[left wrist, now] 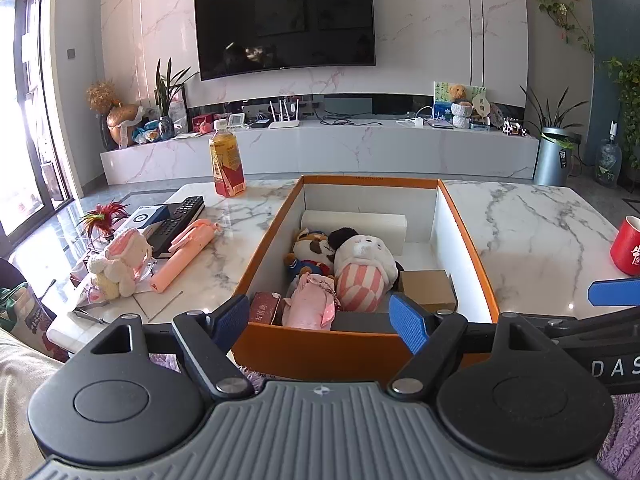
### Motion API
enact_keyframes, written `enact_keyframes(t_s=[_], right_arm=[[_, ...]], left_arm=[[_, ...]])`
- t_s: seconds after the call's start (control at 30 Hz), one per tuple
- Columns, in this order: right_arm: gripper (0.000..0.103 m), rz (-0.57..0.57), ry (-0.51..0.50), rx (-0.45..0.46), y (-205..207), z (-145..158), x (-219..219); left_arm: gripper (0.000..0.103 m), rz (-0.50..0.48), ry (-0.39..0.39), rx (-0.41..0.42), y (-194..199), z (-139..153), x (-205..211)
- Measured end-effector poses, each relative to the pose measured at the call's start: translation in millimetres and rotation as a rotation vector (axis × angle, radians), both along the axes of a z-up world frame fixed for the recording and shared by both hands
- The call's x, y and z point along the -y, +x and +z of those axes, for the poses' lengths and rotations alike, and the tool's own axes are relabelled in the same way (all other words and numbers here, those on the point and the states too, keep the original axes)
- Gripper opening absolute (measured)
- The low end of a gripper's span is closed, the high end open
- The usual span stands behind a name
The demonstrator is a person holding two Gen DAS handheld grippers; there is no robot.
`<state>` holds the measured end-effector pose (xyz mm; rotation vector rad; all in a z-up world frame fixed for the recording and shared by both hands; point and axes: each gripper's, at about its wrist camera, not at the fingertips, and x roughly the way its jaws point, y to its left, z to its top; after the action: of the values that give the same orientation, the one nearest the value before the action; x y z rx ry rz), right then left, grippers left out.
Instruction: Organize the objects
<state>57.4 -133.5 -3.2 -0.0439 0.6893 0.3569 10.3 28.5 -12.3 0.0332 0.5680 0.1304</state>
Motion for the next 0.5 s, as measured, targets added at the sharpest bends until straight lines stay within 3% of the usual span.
enact_keyframes(t_s=[0.5], right_arm=[[0.100,0.006,-0.008,-0.014,0.8,-3.6,-1.2]], left_arm=[[0.091,-0.004,0.011,-0.013,0.2,-1.7,-1.0]])
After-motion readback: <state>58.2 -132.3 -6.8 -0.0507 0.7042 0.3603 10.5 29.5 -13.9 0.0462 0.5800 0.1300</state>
